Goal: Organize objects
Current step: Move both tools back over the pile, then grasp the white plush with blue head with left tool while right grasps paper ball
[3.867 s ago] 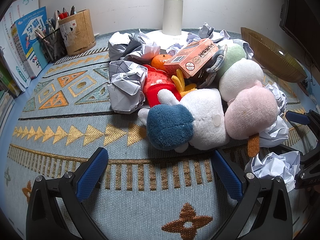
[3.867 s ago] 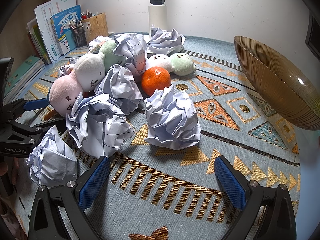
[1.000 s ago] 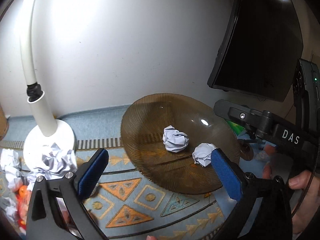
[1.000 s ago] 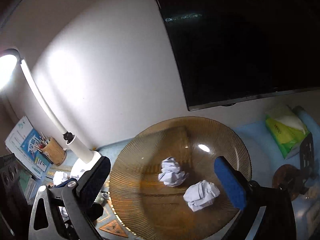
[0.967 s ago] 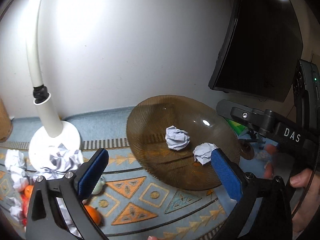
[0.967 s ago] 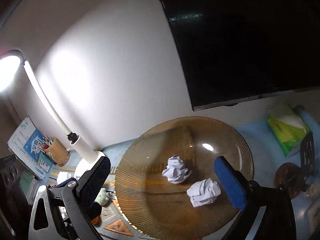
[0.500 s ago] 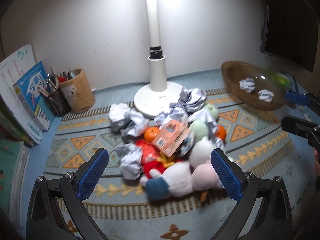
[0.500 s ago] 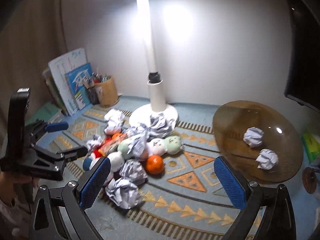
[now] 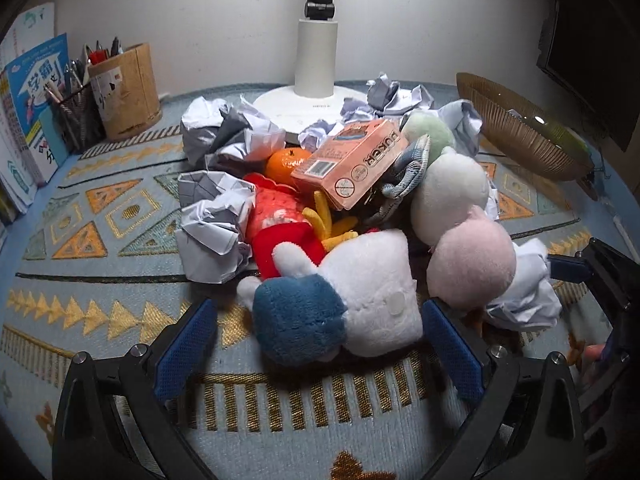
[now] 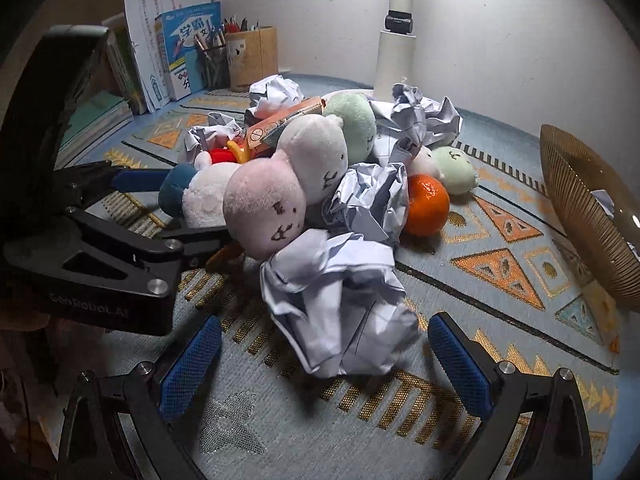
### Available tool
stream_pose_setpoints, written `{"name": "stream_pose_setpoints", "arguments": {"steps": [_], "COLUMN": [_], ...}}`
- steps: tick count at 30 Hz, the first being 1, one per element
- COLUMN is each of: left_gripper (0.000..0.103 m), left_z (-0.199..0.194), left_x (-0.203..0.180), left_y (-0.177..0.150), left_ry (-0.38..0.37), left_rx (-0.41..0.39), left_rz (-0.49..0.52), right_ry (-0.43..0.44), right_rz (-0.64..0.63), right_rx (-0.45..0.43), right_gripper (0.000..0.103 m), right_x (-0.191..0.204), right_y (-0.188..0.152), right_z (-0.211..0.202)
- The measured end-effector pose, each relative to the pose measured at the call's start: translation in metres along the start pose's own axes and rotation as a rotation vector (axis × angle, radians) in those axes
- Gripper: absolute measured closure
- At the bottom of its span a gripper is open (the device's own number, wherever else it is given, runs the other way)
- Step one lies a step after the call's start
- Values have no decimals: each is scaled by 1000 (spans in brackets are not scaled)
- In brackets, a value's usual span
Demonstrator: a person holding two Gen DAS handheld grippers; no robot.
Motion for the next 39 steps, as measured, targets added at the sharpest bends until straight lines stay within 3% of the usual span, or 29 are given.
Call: {"name": "stream_pose_setpoints", "arguments": {"steps": [9,14,18,20,21,22,25,29,39], "left_gripper": [1,0,0,1,10,40,42,42,43], "left_z": [3,5,5,5,3,-1,-13,-29,-67], "left_x": [-1,-5,-4,-3,-1,-1,-1,-2,17], "left_y": [1,2,3,3,3,3,3,2,-6], "left_ry": [15,59,54,50,55,54,53,120,144], "left_rx": [5,24,22,19,9,-13,-75,-146,-341], "left_rz": [-41,-19,-24,-28,-36,-41,-39,-35,-139], "right_ry": [28,18,23,-1,-3,5,3,3,90], "right_rz": [65,61,79,90,89,82,50,54,78], "right_rx": [16,16,4,-18,-43,-74,-175,-263,-359], "right_gripper": [0,0,5,19,53,63,63,63,63], "right_x": [-12,-11,-13,-16,-16,-15,-8,-7,-13], "right_y": [6,7,9,9,9,9,6,3,-2], "right_z": [-1,-1,-2,-6,-12,-18,-38,-54,-76]}}
Point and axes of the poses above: each gripper's, at about its wrist camera, not at the fingertips, and z roughly the way its jaws point, x to its left, y to its top, the point moved 2 cm from there along z, roughly the way its jaws point, and after that the axes turned 5 degrees about z, right-handed, at the moved point
